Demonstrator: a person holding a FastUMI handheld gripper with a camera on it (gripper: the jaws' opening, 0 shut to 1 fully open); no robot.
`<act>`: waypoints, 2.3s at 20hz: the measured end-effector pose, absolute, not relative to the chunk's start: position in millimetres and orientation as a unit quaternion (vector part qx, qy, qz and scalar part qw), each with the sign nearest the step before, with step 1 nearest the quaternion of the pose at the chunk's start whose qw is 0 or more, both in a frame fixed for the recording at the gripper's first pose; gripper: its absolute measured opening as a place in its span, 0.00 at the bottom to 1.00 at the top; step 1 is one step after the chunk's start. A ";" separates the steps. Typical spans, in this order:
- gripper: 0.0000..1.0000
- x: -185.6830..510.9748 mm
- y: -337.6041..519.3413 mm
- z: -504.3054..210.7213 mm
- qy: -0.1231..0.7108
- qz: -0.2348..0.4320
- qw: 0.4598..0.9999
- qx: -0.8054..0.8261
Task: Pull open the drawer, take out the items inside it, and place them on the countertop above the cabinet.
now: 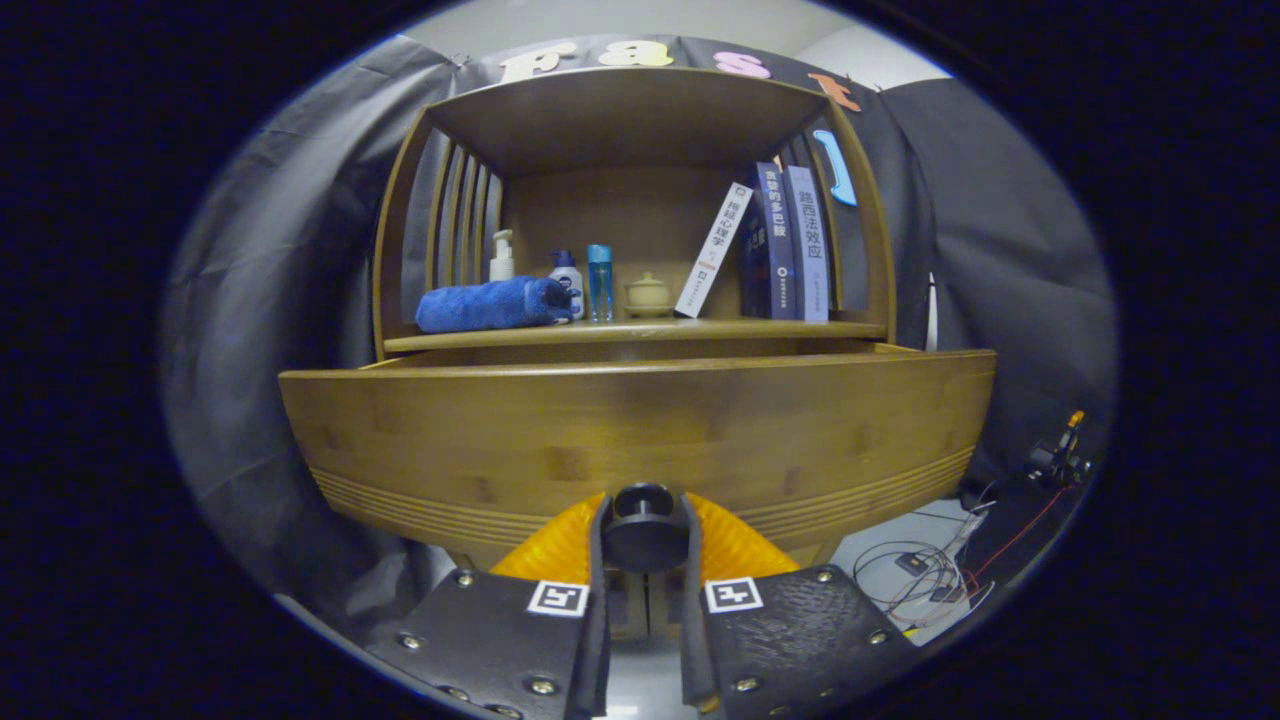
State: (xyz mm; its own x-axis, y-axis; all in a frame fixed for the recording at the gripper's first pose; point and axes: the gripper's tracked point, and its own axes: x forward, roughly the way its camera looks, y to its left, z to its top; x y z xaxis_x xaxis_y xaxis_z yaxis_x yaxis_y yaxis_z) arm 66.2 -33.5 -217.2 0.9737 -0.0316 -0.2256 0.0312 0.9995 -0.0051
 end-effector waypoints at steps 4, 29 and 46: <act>0.28 30.4 -34.2 -219.1 0.114 -0.020 0.993 -0.017; 0.99 18.2 -26.5 -114.6 0.107 -0.027 0.993 -0.040; 1.00 169.1 -14.5 -119.0 0.285 -0.021 0.955 -0.077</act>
State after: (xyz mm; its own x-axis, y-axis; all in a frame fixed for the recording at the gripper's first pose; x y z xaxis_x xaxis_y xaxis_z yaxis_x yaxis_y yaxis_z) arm 169.1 -14.5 -119.0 0.8367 -0.0837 -0.5413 -0.0040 0.9873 -0.1590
